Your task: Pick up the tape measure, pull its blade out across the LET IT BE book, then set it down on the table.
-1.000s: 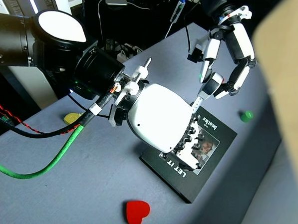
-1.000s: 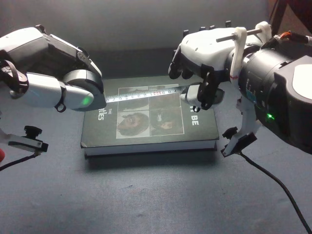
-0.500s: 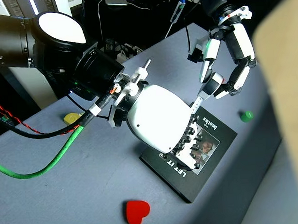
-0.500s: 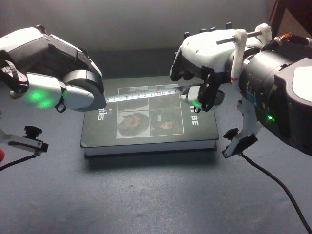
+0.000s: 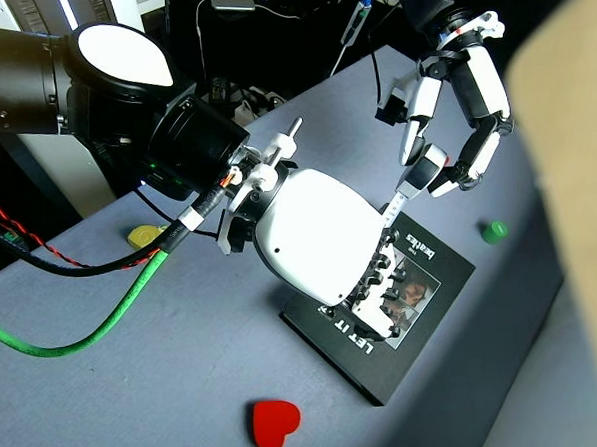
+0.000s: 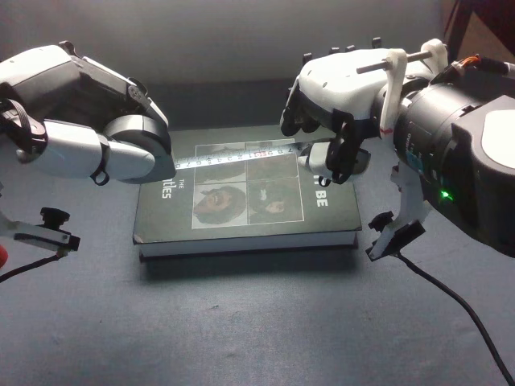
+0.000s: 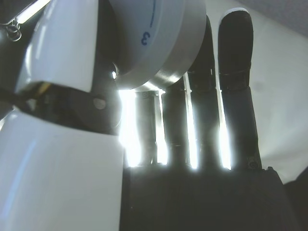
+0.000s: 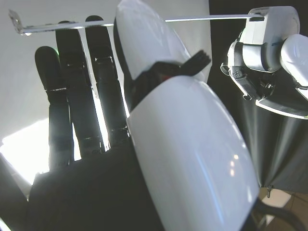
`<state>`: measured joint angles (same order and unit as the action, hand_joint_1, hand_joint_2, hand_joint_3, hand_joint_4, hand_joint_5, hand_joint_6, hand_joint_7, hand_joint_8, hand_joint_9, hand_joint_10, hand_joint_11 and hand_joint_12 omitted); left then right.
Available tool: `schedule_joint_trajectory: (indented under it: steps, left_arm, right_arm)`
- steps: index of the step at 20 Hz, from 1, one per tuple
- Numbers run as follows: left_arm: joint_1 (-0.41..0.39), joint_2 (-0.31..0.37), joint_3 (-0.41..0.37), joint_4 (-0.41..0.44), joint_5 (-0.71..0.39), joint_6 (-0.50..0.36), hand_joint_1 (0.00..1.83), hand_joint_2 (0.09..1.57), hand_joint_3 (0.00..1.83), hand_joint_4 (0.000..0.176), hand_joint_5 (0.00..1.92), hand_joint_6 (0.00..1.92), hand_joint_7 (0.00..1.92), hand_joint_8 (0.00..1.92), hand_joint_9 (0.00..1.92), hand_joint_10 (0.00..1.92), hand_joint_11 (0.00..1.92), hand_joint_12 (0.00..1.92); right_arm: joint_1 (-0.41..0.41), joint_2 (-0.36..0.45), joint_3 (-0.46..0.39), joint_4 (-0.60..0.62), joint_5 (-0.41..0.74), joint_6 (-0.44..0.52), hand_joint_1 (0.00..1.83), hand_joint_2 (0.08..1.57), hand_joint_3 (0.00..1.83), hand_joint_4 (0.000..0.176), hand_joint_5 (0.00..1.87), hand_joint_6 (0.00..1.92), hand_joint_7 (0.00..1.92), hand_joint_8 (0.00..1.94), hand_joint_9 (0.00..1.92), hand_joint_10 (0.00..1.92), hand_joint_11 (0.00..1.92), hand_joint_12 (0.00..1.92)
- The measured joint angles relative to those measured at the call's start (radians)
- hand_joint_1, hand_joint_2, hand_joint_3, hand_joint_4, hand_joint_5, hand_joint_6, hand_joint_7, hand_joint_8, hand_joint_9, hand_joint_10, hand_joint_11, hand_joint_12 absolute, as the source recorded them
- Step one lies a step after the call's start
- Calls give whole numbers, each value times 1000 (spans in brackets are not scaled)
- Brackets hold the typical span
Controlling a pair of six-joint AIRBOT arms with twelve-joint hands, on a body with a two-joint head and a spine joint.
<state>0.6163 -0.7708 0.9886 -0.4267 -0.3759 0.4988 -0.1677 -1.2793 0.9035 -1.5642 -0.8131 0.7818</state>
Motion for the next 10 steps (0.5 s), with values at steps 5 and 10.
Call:
schedule_joint_trajectory:
  steps: [5,10]
  left_arm:
    - [4,0,0,0,-3,-1,1383,1085,0,0,1060,662,1075,874,905,1254,795,1241]
    - [4,0,0,1,-3,-4,1384,1085,0,0,1038,700,1084,846,914,1254,780,1264]
  right_arm:
    - [0,0,0,-1,0,0,1110,1197,1,0,812,18,861,18,827,68,327,1194]
    - [0,0,1,-8,0,1,1202,1156,0,0,844,1126,976,1094,957,524,639,1435]
